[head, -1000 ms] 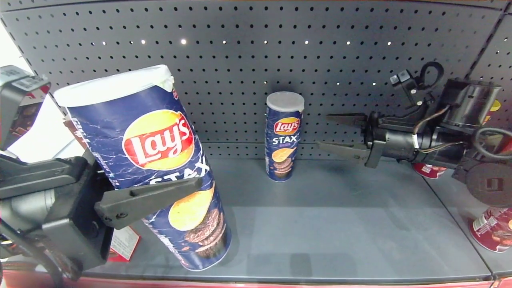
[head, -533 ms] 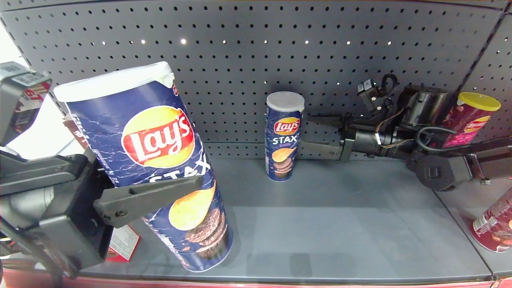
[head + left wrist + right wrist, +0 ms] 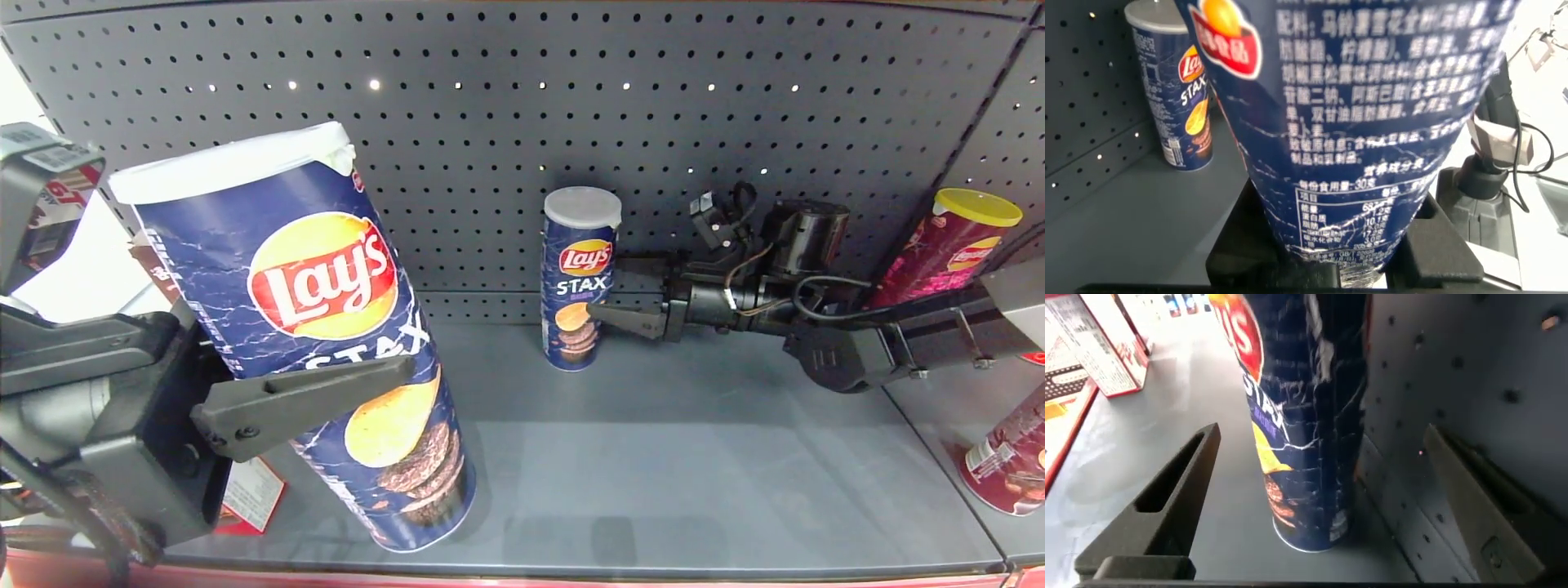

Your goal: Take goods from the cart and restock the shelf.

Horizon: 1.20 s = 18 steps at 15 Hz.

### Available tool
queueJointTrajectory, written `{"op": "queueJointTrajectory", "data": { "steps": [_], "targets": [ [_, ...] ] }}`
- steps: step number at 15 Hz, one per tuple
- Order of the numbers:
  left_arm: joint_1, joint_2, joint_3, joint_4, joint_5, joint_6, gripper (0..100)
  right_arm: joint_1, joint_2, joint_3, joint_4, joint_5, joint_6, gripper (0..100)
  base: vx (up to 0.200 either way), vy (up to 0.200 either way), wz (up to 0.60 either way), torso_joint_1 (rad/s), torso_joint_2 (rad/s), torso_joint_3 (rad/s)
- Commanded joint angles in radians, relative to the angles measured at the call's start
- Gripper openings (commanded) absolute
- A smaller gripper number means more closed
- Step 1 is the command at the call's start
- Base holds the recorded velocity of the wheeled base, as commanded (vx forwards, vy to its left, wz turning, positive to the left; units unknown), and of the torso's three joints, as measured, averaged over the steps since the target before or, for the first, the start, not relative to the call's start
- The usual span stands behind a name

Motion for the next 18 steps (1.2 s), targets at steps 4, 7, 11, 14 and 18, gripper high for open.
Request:
{"op": "queueJointTrajectory", "data": {
  "steps": [4,7,11,14,18],
  "targets": [
    [0.001,0.001,-0.001,-0.001,0.0,0.0,0,0.034,0.066,-0.024,-0.017,0.0,0.001,100,0.0,0.0,0.0,0.0,0.0,0.0],
    [0.001,0.003,0.0,-0.014,0.0,-0.002,0,0.052,0.092,-0.029,-0.036,-0.002,0.001,100,0.0,0.0,0.0,0.0,0.0,0.0],
    [0.001,0.001,0.004,-0.019,0.003,-0.002,0,0.069,0.119,-0.07,-0.034,-0.007,0.002,100,0.0,0.0,0.0,0.0,0.0,0.0],
    [0.001,0.001,0.007,-0.019,0.003,-0.002,0,0.079,0.129,-0.078,-0.034,-0.014,0.002,100,0.0,0.0,0.0,0.0,0.0,0.0],
    [0.001,0.0,0.01,-0.019,0.003,-0.003,0,0.086,0.153,-0.132,-0.027,-0.014,0.005,100,0.0,0.0,0.0,0.0,0.0,0.0]
  ]
}}
